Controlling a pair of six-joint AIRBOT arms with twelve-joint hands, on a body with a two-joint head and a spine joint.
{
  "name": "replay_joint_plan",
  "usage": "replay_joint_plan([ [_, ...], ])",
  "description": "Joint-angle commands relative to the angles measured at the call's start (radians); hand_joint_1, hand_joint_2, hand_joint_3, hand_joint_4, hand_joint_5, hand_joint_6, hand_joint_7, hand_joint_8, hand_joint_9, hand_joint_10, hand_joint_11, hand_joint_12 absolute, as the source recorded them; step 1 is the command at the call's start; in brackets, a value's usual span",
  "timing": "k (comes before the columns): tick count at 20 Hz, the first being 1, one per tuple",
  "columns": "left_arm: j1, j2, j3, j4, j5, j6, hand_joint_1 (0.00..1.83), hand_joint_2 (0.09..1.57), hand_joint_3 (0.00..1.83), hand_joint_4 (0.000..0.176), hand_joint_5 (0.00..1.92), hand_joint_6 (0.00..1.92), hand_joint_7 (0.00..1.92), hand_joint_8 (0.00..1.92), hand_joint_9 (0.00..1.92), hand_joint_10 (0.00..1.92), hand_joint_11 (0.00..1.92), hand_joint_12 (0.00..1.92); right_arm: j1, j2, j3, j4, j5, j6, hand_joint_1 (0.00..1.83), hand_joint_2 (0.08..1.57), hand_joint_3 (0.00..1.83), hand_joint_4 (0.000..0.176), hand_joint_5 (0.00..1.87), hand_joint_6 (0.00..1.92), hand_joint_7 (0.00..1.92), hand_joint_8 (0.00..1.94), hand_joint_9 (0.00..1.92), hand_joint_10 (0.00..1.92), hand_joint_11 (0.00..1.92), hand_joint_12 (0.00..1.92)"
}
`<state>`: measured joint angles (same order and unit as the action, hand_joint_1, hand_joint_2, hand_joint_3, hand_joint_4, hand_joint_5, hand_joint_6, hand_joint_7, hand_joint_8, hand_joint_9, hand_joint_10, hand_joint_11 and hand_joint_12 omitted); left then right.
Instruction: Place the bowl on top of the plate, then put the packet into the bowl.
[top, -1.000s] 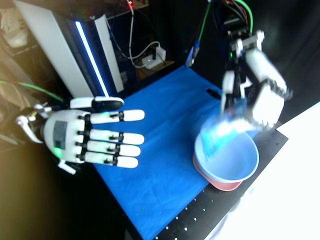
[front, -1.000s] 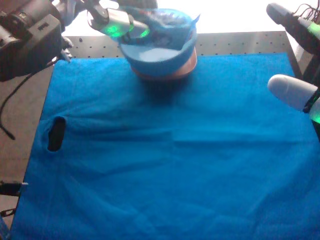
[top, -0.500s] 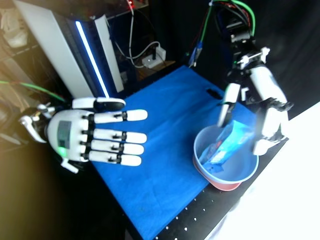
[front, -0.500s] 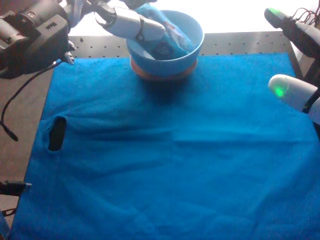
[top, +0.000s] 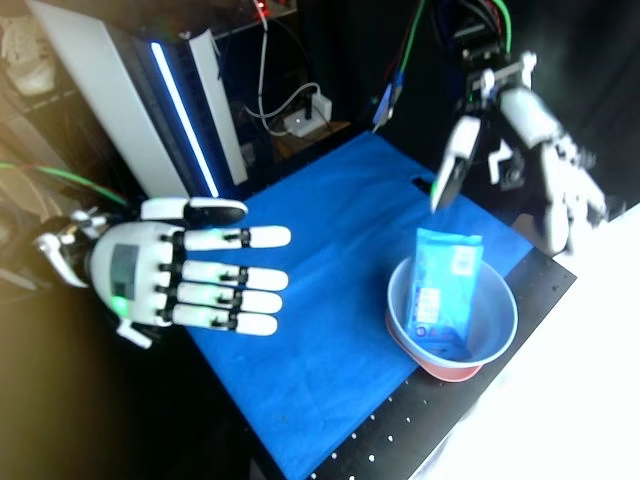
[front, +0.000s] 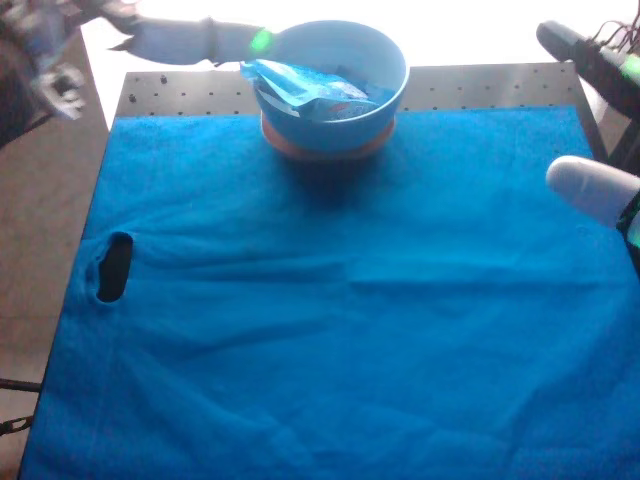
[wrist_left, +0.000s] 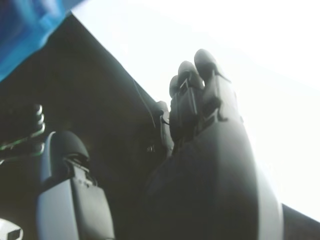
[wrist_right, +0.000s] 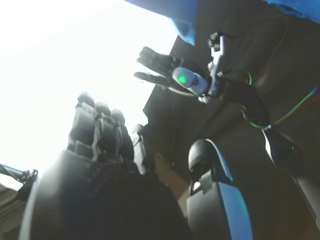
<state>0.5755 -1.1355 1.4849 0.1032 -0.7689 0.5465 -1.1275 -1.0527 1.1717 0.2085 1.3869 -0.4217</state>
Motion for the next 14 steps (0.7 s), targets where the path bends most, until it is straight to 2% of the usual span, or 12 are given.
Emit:
replay_joint_plan([
  [1,0.017,0.023,-0.018,-0.036,-0.177,0.000,0.76,0.92,0.00,0.113,0.24,0.00,0.18,0.00,0.13,0.00,0.00,0.36,-0.004,0.010,-0.003,0.005,0.126,0.007,0.38,1.28,0.00,0.176,0.00,0.00,0.00,0.00,0.00,0.00,0.00,0.00],
  [3,0.134,0.090,-0.089,-0.101,-0.289,0.006,0.70,0.93,0.00,0.109,0.19,0.00,0.17,0.00,0.10,0.00,0.00,0.24,-0.022,0.033,-0.015,0.004,0.126,0.007,0.40,1.26,0.00,0.176,0.00,0.00,0.00,0.00,0.00,0.00,0.00,0.00],
  [4,0.194,0.119,-0.125,-0.141,-0.342,0.014,0.70,0.93,0.00,0.122,0.16,0.00,0.15,0.00,0.09,0.00,0.00,0.19,-0.036,0.046,-0.021,0.004,0.126,0.007,0.39,1.25,0.00,0.176,0.00,0.00,0.00,0.00,0.00,0.00,0.00,0.00],
  [5,0.321,0.162,-0.192,-0.211,-0.436,0.024,0.72,0.87,0.00,0.118,0.17,0.00,0.11,0.00,0.03,0.00,0.00,0.06,-0.061,0.069,-0.035,0.005,0.126,0.007,0.41,1.24,0.00,0.172,0.00,0.00,0.00,0.00,0.00,0.00,0.00,0.00],
  [6,0.379,0.180,-0.227,-0.247,-0.489,0.029,0.72,0.87,0.00,0.118,0.17,0.00,0.11,0.00,0.03,0.00,0.00,0.06,-0.073,0.079,-0.042,0.005,0.126,0.007,0.41,1.24,0.00,0.172,0.00,0.00,0.00,0.00,0.00,0.00,0.00,0.00],
  [7,0.531,0.216,-0.308,-0.338,-0.637,0.054,0.88,0.86,0.00,0.142,0.15,0.00,0.06,0.00,0.00,0.00,0.00,0.00,-0.099,0.097,-0.059,0.016,0.126,0.007,0.43,1.23,0.00,0.155,0.00,0.00,0.00,0.00,0.00,0.00,0.00,0.00],
  [8,0.545,0.220,-0.320,-0.352,-0.657,0.057,0.88,0.86,0.00,0.142,0.15,0.00,0.06,0.00,0.00,0.00,0.00,0.00,-0.102,0.098,-0.060,0.017,0.126,0.007,0.43,1.23,0.00,0.155,0.00,0.00,0.00,0.00,0.00,0.00,0.00,0.00],
  [9,0.640,0.233,-0.370,-0.409,-0.755,0.064,0.91,0.85,0.00,0.151,0.15,0.00,0.05,0.00,0.00,0.00,0.01,0.00,-0.116,0.105,-0.069,0.024,0.126,0.007,0.46,1.23,0.00,0.156,0.00,0.00,0.00,0.00,0.00,0.00,0.00,0.00],
  [10,0.704,0.236,-0.402,-0.445,-0.832,0.064,0.90,0.85,0.00,0.137,0.15,0.00,0.05,0.00,0.00,0.00,0.03,0.02,-0.126,0.112,-0.078,0.030,0.126,0.007,0.47,1.24,0.00,0.154,0.00,0.00,0.00,0.00,0.00,0.00,0.00,0.00],
  [11,0.733,0.236,-0.418,-0.464,-0.872,0.064,0.89,0.85,0.00,0.138,0.12,0.00,0.02,0.00,0.00,0.00,0.01,0.01,-0.131,0.115,-0.083,0.033,0.126,0.007,0.48,1.24,0.00,0.144,0.00,0.00,0.00,0.00,0.00,0.00,0.00,0.00],
  [12,0.772,0.232,-0.441,-0.495,-0.928,0.064,0.84,0.85,0.00,0.115,0.11,0.00,0.00,0.00,0.00,0.00,0.01,0.00,-0.139,0.118,-0.090,0.038,0.131,0.007,0.47,1.23,0.00,0.163,0.00,0.00,0.00,0.00,0.00,0.00,0.00,0.00],
  [14,0.809,0.222,-0.466,-0.523,-0.962,0.059,0.79,0.85,0.00,0.107,0.10,0.00,0.01,0.00,0.00,0.00,0.00,0.00,-0.165,0.122,-0.101,0.051,0.170,0.007,0.45,1.22,0.00,0.148,0.00,0.00,0.00,0.00,0.00,0.00,0.00,0.00],
])
